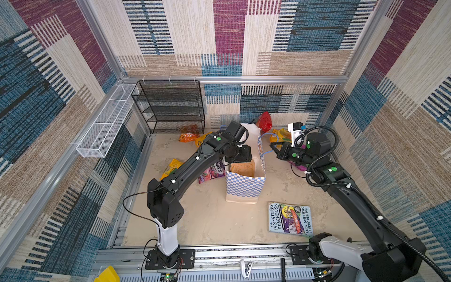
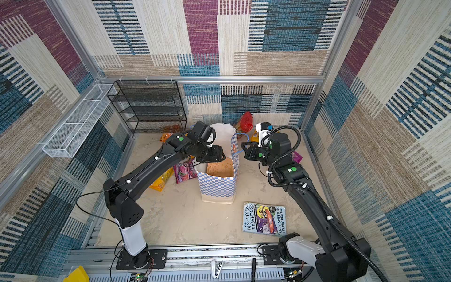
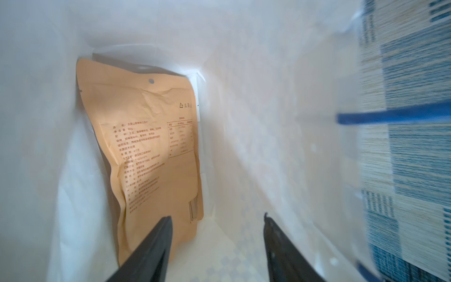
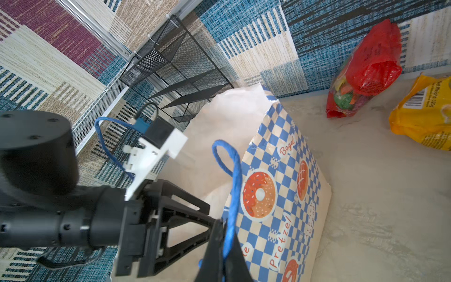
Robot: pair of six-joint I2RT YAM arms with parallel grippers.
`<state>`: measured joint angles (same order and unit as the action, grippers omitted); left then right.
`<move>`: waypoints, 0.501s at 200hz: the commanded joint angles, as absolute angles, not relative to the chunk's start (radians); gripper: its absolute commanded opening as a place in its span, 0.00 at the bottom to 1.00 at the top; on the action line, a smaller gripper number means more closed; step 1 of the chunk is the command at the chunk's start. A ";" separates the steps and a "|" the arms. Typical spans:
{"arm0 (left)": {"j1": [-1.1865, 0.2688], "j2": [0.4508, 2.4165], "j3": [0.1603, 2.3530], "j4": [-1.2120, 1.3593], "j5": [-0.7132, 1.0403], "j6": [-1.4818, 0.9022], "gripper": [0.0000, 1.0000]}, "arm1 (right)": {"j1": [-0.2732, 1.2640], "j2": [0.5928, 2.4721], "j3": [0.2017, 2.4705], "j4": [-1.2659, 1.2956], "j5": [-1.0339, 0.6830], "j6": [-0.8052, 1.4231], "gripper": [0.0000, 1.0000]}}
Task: Place the snacks into the paper bag
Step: 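Withdraw left gripper and move it to the yellow LOT100 bag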
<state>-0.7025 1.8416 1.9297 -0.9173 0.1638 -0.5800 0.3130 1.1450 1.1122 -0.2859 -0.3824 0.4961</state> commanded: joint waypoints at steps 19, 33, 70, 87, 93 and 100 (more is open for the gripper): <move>-0.697 1.726 1.967 -0.851 0.238 -0.539 0.84 | 0.313 1.141 1.098 -0.251 -0.360 0.479 0.00; -0.689 1.686 1.970 -0.829 0.281 -0.522 0.91 | 0.313 1.144 1.098 -0.238 -0.347 0.468 0.00; -0.647 1.585 1.965 -0.799 0.347 -0.514 0.95 | 0.313 1.164 1.091 -0.163 -0.367 0.448 0.00; -0.622 1.546 1.969 -0.833 0.344 -0.509 0.96 | 0.312 1.173 1.069 -0.128 -0.353 0.433 0.00; -0.610 1.530 1.968 -0.853 0.327 -0.508 0.96 | 0.312 1.176 1.059 -0.113 -0.350 0.431 0.00; -0.598 1.509 1.961 -0.883 0.299 -0.503 0.96 | 0.313 1.181 1.048 -0.099 -0.353 0.429 0.00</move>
<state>-0.6292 1.5597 1.9625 -0.8417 0.3195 -0.5346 0.3130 1.1687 1.0767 -0.1932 -0.3626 0.4541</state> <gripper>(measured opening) 0.957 0.052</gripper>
